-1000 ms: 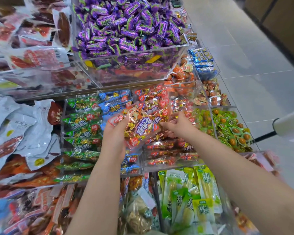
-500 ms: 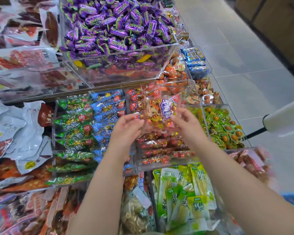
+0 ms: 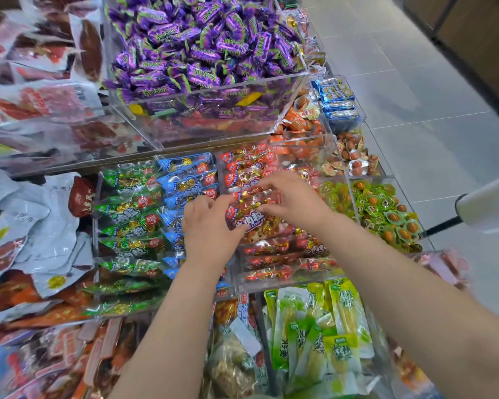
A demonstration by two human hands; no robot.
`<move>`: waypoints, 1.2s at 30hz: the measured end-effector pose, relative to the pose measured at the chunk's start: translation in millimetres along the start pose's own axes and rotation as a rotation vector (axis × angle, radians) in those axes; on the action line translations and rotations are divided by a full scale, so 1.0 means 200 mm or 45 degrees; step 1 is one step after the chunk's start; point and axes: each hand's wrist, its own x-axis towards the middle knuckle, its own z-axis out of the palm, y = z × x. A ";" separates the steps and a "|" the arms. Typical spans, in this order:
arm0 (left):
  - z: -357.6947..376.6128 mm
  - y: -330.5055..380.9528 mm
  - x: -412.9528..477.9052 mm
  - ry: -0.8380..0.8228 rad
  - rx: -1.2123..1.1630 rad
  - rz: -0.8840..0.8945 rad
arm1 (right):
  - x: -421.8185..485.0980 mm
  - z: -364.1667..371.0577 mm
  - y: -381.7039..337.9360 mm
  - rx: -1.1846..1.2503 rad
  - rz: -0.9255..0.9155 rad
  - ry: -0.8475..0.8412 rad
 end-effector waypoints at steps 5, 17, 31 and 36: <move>0.06 0.00 0.04 0.052 0.039 0.127 | -0.21 0.07 0.12 0.098 0.483 -0.119; 0.14 0.03 0.19 -0.375 0.588 0.343 | -0.12 0.16 0.17 0.067 0.473 -0.198; 0.11 0.09 0.35 -0.445 0.733 0.338 | 0.12 0.12 0.15 0.382 0.558 -0.238; 0.12 0.08 0.37 -0.471 0.728 0.350 | 0.15 0.12 0.18 0.373 0.546 -0.246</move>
